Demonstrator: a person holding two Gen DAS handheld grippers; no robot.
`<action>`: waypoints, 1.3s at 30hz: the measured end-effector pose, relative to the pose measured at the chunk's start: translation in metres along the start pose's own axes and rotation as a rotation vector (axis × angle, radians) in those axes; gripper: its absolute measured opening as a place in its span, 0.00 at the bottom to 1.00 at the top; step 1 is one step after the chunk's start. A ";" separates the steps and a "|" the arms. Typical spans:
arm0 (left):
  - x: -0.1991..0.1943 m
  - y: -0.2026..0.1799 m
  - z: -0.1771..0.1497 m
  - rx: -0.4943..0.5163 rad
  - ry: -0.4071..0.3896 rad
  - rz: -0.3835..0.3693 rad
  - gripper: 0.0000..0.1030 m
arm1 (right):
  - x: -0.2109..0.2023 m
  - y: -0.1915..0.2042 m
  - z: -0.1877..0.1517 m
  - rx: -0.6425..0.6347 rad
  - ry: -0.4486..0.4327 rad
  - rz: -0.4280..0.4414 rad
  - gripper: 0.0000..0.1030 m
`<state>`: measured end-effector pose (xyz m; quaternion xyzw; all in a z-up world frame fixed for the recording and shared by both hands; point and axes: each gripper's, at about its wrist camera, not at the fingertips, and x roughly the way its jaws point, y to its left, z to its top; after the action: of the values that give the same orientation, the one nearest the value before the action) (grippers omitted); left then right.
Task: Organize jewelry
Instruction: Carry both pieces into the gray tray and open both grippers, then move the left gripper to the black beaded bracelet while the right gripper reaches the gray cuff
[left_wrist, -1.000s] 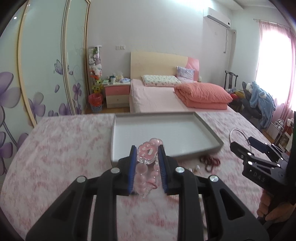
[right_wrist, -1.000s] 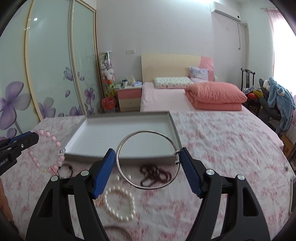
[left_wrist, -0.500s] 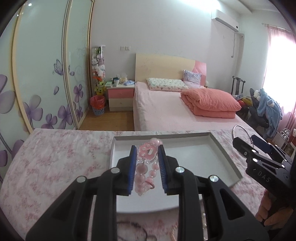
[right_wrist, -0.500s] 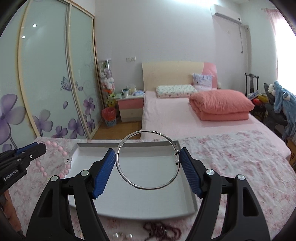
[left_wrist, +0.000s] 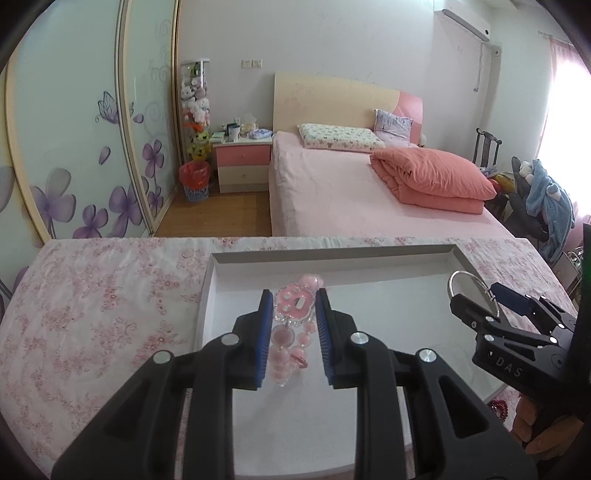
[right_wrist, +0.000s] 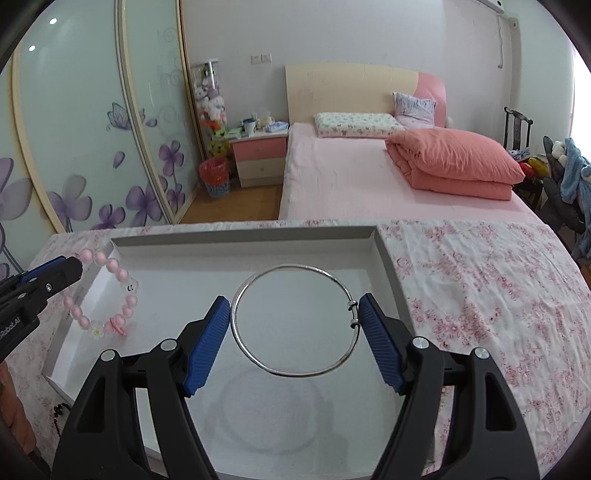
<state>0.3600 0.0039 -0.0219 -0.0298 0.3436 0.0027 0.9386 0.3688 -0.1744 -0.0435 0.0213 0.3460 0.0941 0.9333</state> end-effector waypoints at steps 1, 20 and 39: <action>0.002 0.000 0.000 -0.002 0.004 -0.001 0.23 | -0.001 -0.001 -0.001 0.001 0.002 0.001 0.70; -0.045 0.031 -0.031 -0.064 -0.013 0.039 0.39 | -0.066 -0.012 -0.027 -0.001 -0.060 0.023 0.76; -0.092 0.046 -0.103 -0.055 0.006 0.062 0.44 | -0.145 0.006 -0.142 -0.015 0.059 0.110 0.76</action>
<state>0.2220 0.0453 -0.0438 -0.0450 0.3469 0.0411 0.9359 0.1678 -0.1994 -0.0577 0.0306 0.3709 0.1482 0.9163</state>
